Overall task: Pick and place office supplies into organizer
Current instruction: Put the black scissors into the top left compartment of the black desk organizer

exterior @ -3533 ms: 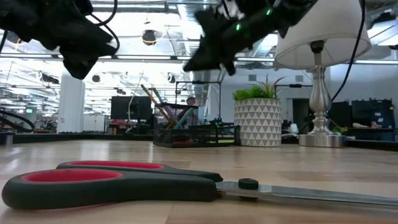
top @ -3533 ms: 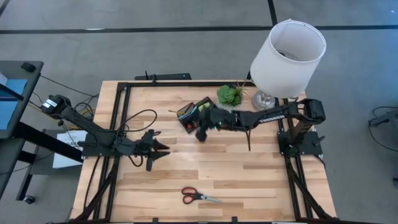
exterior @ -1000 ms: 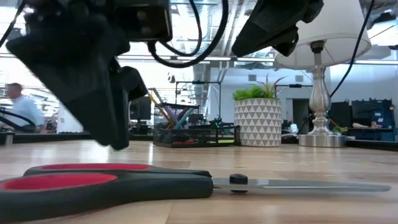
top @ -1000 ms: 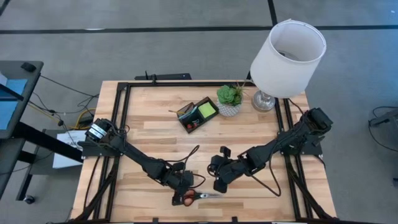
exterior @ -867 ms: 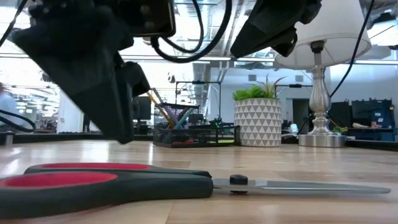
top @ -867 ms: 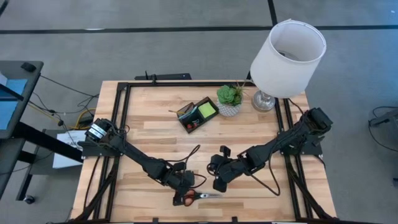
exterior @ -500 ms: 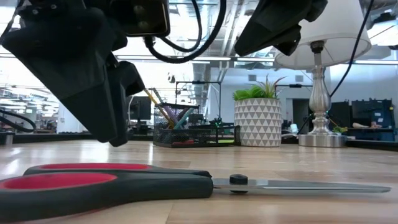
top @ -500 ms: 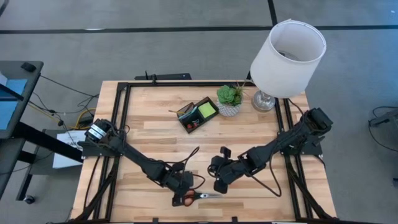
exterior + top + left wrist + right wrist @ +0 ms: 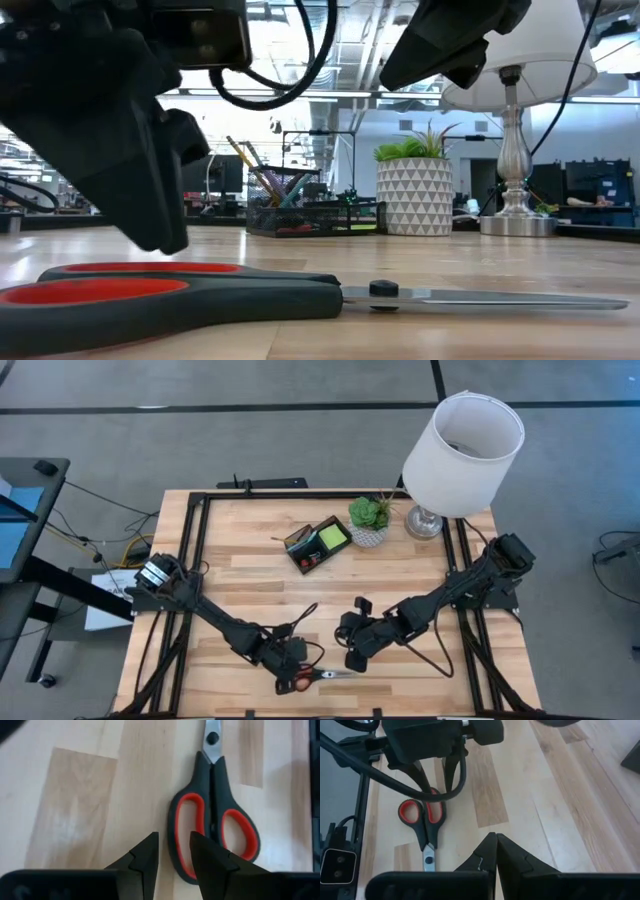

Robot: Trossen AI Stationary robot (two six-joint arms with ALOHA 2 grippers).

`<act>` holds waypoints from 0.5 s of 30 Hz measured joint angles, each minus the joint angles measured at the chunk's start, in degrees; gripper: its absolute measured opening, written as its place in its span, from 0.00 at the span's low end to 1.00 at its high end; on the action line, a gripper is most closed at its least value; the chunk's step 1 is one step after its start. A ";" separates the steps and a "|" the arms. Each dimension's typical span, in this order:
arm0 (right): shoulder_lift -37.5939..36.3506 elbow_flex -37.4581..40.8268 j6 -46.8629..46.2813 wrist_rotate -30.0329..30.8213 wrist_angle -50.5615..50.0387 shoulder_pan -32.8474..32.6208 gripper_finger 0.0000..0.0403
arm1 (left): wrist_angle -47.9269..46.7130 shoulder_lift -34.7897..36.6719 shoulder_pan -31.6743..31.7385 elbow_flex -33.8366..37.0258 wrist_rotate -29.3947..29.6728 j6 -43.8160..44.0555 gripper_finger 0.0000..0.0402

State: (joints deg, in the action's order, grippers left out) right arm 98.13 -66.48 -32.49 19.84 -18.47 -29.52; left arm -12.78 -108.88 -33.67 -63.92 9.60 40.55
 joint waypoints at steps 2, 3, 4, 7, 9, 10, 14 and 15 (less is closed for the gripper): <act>0.00 0.00 0.04 -0.02 -0.23 -0.02 0.01 | 0.43 0.00 -0.18 0.55 0.66 0.88 0.26; 0.00 0.00 0.07 -0.02 -0.49 0.00 0.01 | 0.21 0.00 -0.23 0.57 1.46 1.32 0.26; 0.00 0.00 0.40 -0.02 -0.72 0.04 0.01 | 0.22 0.00 -0.24 0.57 1.70 1.87 0.26; 0.00 0.02 1.82 -0.02 -0.88 0.07 0.01 | 0.62 0.00 -0.19 0.57 1.62 2.51 0.26; 0.00 0.02 2.51 0.00 -0.87 0.09 0.01 | 0.39 0.00 -0.47 0.57 1.85 4.08 0.26; 0.00 0.02 2.54 0.00 -0.87 0.09 0.01 | 0.30 0.00 -0.77 0.57 2.16 4.81 0.26; 0.00 0.02 2.54 0.00 -0.85 0.15 0.01 | 0.27 0.00 -2.15 0.57 2.92 6.85 0.26; 0.00 0.02 2.54 0.04 -0.84 0.15 0.01 | 0.27 0.00 -2.47 0.57 2.99 7.31 0.26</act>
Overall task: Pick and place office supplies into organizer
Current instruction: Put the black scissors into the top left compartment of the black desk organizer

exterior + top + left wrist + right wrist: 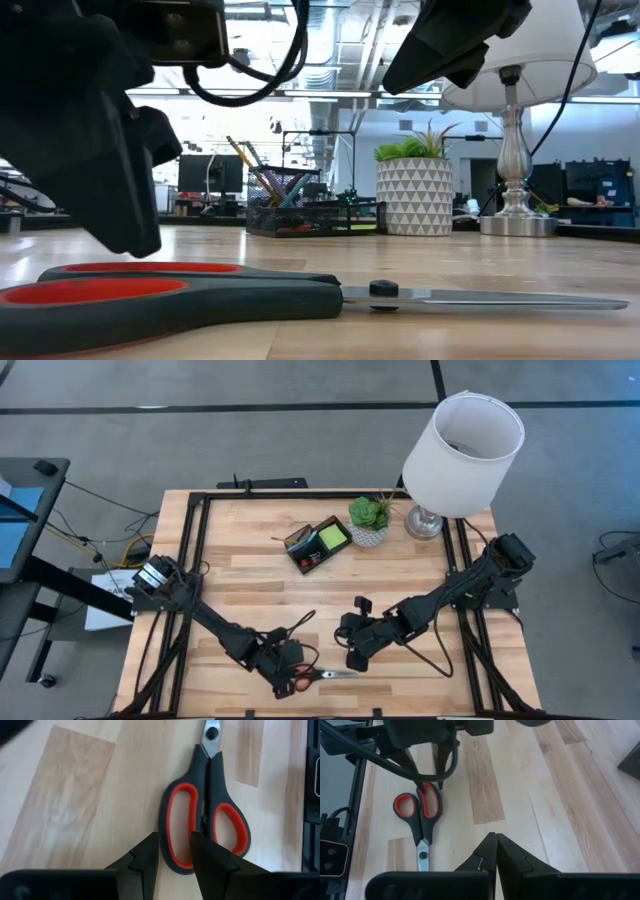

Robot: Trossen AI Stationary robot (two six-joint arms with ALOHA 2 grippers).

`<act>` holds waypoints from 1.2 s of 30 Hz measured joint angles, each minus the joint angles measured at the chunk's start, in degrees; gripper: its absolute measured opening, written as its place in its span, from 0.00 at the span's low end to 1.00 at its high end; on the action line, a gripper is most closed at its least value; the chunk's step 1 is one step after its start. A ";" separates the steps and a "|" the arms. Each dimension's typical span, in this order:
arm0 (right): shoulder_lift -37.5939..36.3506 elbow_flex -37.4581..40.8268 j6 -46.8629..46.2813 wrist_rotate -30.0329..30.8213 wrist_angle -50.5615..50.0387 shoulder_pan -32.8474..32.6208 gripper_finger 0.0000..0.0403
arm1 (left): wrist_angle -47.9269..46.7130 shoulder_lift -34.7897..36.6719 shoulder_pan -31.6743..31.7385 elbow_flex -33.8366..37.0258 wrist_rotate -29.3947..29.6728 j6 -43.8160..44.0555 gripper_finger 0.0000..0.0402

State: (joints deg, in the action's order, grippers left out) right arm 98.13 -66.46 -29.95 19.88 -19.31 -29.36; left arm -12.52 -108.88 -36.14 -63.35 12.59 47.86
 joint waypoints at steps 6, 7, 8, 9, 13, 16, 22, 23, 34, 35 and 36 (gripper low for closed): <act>0.00 0.00 0.00 0.11 0.02 0.26 0.01 | -1.15 0.00 -0.72 0.00 3.34 1.26 0.26; 0.00 0.00 0.02 0.11 0.02 0.28 0.01 | -2.02 0.00 -0.72 0.00 3.40 1.80 0.26; 0.00 0.00 0.02 0.11 0.02 0.35 0.01 | -2.81 0.00 -0.70 0.00 3.90 2.32 0.26; 0.00 0.00 0.02 0.09 0.01 0.35 0.01 | -3.27 0.00 -0.68 0.00 4.53 2.42 0.26; 0.00 0.00 0.03 0.07 0.02 0.37 0.01 | -3.13 0.00 -0.72 0.00 4.22 2.54 0.26; 0.00 0.00 0.47 -0.01 0.02 0.37 0.01 | -3.10 0.00 -1.04 0.00 4.45 2.86 0.26; 0.00 0.00 0.50 -0.02 0.05 0.63 0.01 | -2.04 -1.60 -1.43 -0.02 4.60 4.27 0.26; 0.00 0.02 0.50 -0.02 0.03 0.72 0.01 | -1.32 -2.37 -1.49 -0.10 4.67 4.23 0.26; 0.00 0.04 0.48 -0.04 -0.26 1.00 0.01 | -0.98 -5.11 -1.64 -0.33 6.81 6.23 0.26; 0.00 0.04 0.50 -0.02 -0.26 1.03 0.01 | -1.08 -5.11 -1.60 -0.31 6.45 6.06 0.25; 0.00 0.04 0.50 -0.04 -0.30 1.11 0.01 | -1.37 -5.11 -1.54 -0.32 6.14 5.69 0.24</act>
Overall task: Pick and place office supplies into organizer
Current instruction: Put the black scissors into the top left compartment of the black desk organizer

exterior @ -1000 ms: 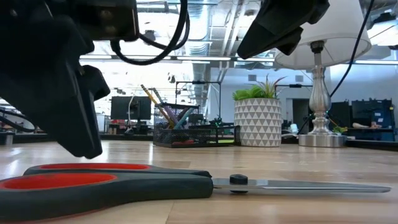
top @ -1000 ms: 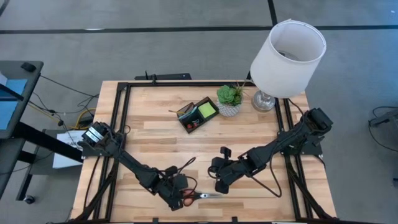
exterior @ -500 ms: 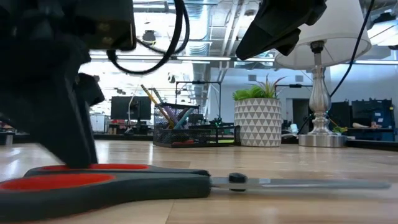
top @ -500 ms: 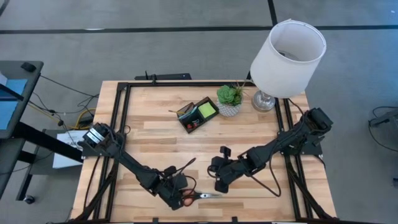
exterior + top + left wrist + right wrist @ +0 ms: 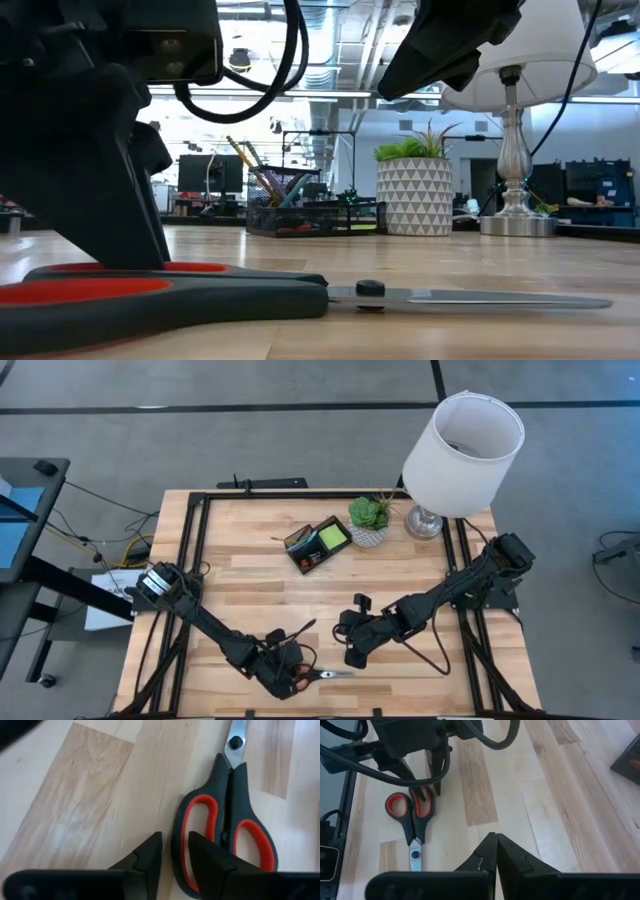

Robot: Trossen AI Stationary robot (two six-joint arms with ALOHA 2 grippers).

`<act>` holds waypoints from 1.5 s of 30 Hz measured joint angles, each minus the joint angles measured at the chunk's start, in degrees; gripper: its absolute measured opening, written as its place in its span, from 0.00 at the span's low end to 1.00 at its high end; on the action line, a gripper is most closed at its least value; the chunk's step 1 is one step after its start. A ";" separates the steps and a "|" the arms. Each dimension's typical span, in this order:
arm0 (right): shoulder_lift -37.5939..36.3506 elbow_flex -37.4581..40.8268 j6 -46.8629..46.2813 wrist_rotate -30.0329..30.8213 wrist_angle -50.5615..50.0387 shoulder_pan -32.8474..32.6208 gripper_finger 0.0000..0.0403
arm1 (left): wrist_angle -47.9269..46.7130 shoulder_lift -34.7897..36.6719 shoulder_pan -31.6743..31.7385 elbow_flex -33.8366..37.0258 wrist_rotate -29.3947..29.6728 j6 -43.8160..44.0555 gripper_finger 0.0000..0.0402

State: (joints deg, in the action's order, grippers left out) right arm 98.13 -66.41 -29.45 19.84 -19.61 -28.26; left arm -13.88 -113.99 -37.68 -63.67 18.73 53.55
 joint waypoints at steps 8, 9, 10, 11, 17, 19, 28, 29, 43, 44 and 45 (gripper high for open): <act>0.00 0.00 0.00 0.18 0.12 -0.01 0.01 | -1.46 0.26 0.78 0.01 0.41 -2.47 0.04; 0.00 0.00 0.00 0.38 0.32 -0.01 0.01 | -2.40 0.44 1.13 -0.33 0.00 -2.56 0.04; 0.00 0.00 0.02 0.91 0.43 -0.03 0.01 | -3.56 0.71 1.52 -0.84 -0.48 -3.12 0.04; 0.00 0.00 0.02 1.53 0.44 -0.04 0.01 | -4.93 1.26 1.98 -1.40 -0.71 -4.18 0.04; 0.00 0.00 0.02 4.10 0.41 0.03 0.01 | -20.24 6.93 6.70 -4.74 6.94 -12.19 0.02; 0.00 0.00 0.00 4.54 0.30 0.01 0.01 | -27.81 9.80 8.74 -6.74 9.63 -12.40 0.02; 0.00 1.59 -2.65 4.72 1.12 -2.91 0.01 | -49.01 17.80 22.10 -15.06 19.08 -28.81 0.02; 0.00 1.92 -3.57 4.70 1.02 -3.24 0.01 | -50.57 18.23 23.56 -16.67 20.05 -31.66 0.02; 0.52 8.40 -17.08 4.74 2.12 -5.13 0.01 | -66.63 19.08 37.95 -32.40 31.11 -69.42 0.02; 0.52 8.96 -17.84 4.81 2.10 -5.15 0.01 | -66.62 19.09 38.16 -32.30 31.03 -71.36 0.02; 0.52 9.50 -18.80 4.95 2.16 -5.15 0.01 | -66.48 19.12 38.29 -31.97 31.07 -73.40 0.02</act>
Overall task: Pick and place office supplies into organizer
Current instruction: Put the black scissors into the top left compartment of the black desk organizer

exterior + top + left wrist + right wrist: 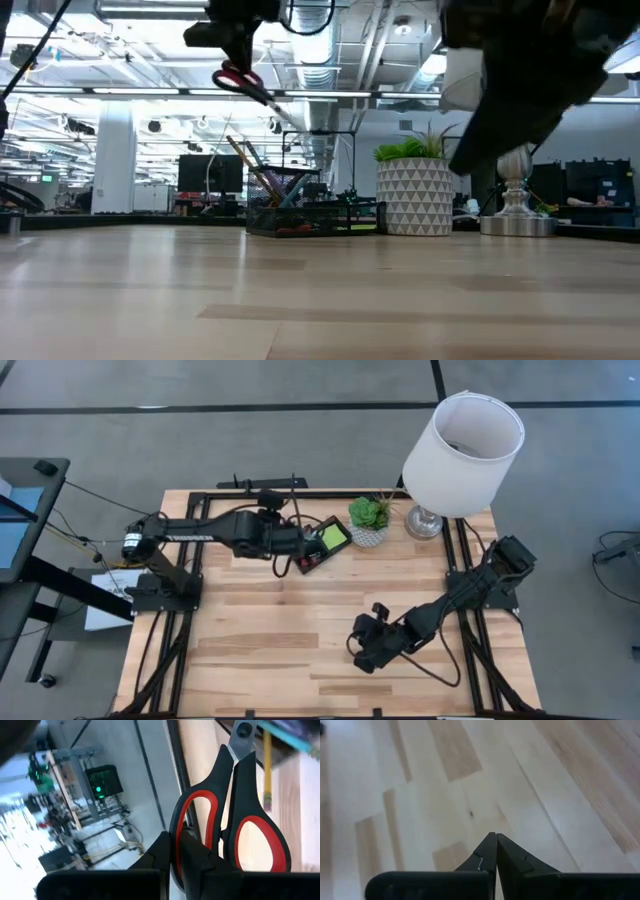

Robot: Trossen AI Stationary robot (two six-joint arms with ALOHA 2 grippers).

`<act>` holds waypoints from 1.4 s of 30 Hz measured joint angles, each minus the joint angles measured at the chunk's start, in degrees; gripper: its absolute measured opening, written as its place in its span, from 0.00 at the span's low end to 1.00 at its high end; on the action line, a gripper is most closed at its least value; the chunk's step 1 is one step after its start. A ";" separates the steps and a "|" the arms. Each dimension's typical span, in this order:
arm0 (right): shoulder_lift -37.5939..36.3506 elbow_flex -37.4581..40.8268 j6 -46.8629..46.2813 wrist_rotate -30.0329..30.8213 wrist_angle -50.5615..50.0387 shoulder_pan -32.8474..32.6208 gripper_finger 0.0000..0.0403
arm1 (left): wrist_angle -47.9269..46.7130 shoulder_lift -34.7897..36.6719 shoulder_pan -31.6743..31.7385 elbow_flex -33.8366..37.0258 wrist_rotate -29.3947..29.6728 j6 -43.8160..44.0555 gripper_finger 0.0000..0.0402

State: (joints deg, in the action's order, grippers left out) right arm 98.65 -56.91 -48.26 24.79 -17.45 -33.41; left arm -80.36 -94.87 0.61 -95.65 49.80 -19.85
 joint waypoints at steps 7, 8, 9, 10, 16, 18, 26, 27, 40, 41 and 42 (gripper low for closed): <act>0.00 1.93 -2.83 0.18 0.05 0.04 0.01 | -2.97 -0.05 0.18 2.66 0.29 -4.66 0.02; 0.00 1.99 -2.81 0.18 -0.14 0.04 0.01 | -2.95 -0.06 0.23 3.11 0.53 -4.38 0.02; 0.00 2.00 -2.81 0.22 -0.12 0.04 0.01 | -2.70 -0.02 0.25 3.62 1.10 -4.26 0.02; 0.00 2.00 -2.81 0.37 -0.06 0.04 0.01 | -2.38 0.02 0.25 4.22 1.67 -4.24 0.02; 0.00 2.00 -2.33 0.73 -0.09 0.35 0.01 | -0.47 -0.30 1.13 7.56 4.50 -4.40 0.01; 0.00 1.99 -2.26 0.73 -0.15 0.55 0.01 | 0.63 -1.03 1.68 7.72 4.67 -4.42 0.01; 0.00 1.98 0.25 0.77 -0.24 1.38 0.01 | 4.43 -6.27 3.20 7.71 7.80 -7.41 0.12; 0.00 1.98 0.23 0.78 -0.20 1.38 0.01 | 3.77 -7.08 3.30 7.71 9.49 -7.41 0.12; 0.00 1.98 0.23 0.73 -0.18 0.80 0.01 | -0.42 -7.87 5.50 7.68 13.51 -3.30 0.03; 0.00 1.98 0.23 0.73 -0.18 0.81 0.01 | -0.75 -7.89 5.50 7.68 13.53 -3.30 0.03; 0.00 1.98 0.23 0.73 -0.18 0.81 0.01 | -1.16 -7.86 5.50 7.68 13.76 -3.25 0.03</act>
State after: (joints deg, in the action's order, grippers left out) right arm 98.65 -54.94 -48.03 25.52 -17.63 -32.60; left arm -81.53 -102.73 6.11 -87.96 63.56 -23.10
